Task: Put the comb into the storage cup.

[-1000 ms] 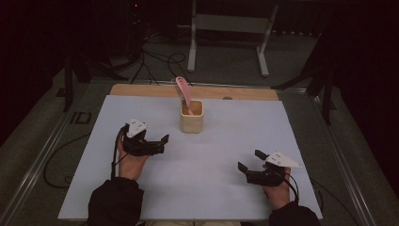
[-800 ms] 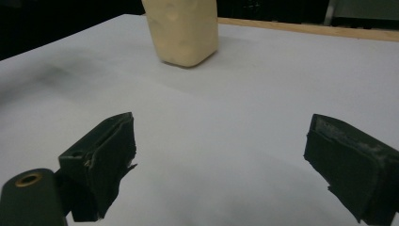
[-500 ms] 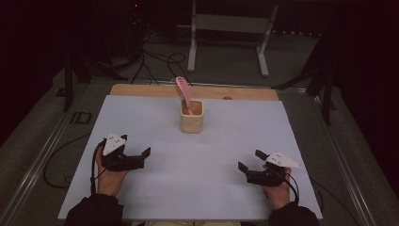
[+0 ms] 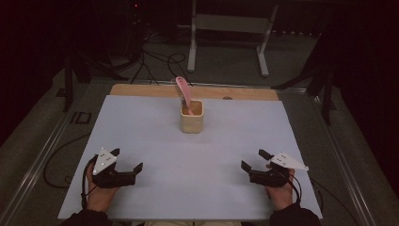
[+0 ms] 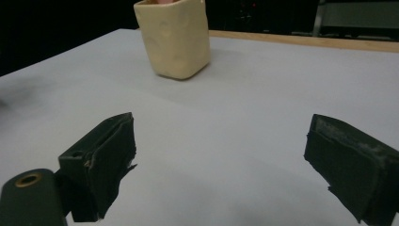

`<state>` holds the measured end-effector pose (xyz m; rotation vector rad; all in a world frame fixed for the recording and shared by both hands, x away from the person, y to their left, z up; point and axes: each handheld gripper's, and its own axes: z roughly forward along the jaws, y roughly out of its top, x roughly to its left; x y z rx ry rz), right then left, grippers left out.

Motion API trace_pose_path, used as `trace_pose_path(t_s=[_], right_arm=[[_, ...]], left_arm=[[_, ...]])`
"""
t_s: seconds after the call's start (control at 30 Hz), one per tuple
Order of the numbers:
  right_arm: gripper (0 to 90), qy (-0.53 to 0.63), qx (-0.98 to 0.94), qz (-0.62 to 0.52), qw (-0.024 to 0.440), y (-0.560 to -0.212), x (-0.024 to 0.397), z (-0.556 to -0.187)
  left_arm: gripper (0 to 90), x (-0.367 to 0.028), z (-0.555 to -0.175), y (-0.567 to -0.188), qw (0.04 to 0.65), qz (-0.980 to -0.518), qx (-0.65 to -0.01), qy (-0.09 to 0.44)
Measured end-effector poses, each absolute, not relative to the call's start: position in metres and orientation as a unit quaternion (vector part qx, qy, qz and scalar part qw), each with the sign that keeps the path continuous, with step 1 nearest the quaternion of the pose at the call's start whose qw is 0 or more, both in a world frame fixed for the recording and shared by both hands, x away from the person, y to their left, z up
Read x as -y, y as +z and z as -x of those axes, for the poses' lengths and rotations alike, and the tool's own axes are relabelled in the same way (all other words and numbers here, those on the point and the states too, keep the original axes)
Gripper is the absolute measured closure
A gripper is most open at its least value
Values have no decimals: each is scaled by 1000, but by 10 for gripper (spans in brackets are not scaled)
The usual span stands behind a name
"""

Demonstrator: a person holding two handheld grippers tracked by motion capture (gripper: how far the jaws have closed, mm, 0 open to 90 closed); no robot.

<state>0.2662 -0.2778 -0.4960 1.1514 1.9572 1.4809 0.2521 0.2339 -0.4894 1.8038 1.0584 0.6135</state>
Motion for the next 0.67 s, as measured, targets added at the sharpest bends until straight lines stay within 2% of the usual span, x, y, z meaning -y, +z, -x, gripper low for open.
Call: trace_pose_path(t_s=[0.67], right_arm=[[91,533,-704,-408,234,-494,281,-259]], left_arm=[[3,-253,-247,-489,474,-695,-457,288]])
